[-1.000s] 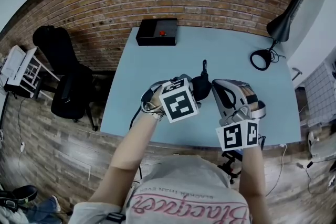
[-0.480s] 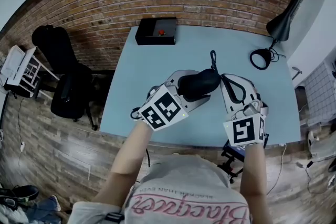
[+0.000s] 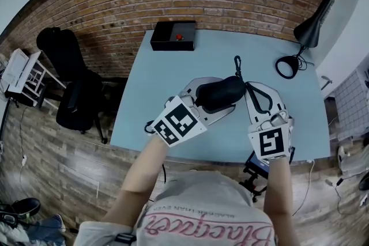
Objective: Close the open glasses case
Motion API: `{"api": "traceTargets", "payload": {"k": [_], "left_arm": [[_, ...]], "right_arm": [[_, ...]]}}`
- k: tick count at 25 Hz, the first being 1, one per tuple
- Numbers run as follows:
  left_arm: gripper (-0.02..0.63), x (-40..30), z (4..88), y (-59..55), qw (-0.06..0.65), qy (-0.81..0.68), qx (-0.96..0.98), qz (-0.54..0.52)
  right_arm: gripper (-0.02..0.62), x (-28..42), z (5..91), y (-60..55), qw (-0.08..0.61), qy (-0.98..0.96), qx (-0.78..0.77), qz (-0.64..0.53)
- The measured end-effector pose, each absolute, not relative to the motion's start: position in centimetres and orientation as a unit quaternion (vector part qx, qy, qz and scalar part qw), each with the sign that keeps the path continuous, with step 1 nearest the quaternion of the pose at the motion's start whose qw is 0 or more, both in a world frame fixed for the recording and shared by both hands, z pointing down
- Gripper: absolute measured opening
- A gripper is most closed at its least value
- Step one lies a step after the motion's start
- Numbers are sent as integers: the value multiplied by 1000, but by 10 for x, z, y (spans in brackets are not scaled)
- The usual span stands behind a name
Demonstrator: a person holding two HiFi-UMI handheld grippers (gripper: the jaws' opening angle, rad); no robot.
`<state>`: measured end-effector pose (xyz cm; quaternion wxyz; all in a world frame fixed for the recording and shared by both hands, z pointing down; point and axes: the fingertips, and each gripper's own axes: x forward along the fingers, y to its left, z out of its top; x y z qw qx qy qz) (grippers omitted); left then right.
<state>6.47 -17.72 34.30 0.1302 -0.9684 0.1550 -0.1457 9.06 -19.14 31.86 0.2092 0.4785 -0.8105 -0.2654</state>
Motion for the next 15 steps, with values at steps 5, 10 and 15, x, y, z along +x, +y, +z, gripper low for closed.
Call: {"api": "traceTargets", "payload": {"k": [5,10,15], "left_arm": [[268,63,359,-175,105,135,-955,-243],[267,64,373,-172,87,95,-939,-318],[267,60,384,-176,89,81,-918,-379]], "right_arm": [[19,100,326,-189,256,-780,485,-301],[20,97,324,-183,284,-768,467,-334],[20,90,329,-183,343,-734,441,-386]]}}
